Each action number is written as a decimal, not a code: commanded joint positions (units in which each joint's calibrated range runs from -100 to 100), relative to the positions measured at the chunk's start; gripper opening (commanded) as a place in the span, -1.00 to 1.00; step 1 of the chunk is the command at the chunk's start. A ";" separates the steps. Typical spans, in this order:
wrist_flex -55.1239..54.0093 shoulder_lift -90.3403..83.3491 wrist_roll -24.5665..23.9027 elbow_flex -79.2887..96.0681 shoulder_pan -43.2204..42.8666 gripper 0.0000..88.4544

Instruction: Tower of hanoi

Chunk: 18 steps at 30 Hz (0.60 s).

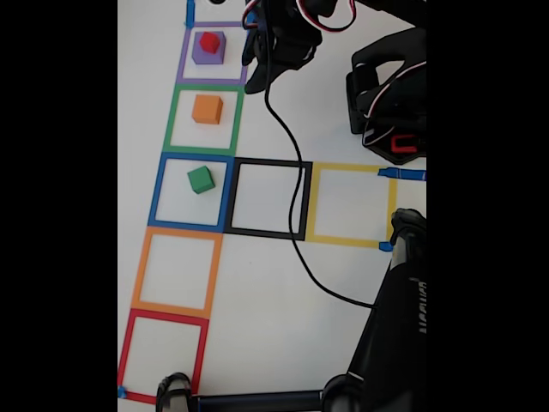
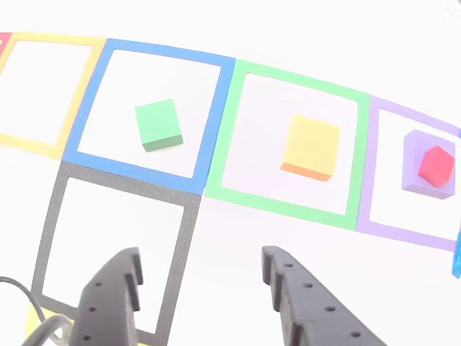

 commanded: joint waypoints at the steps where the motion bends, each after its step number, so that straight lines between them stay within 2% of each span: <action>1: -11.65 -1.46 0.36 9.83 -2.86 -0.47; 8: -35.54 0.40 0.36 27.56 -8.70 -0.39; 11: -49.79 2.50 0.36 35.92 -10.24 -0.34; 15: -70.60 8.07 0.36 45.74 -9.95 -0.27; 18: -79.35 11.30 0.36 49.83 -8.42 -0.24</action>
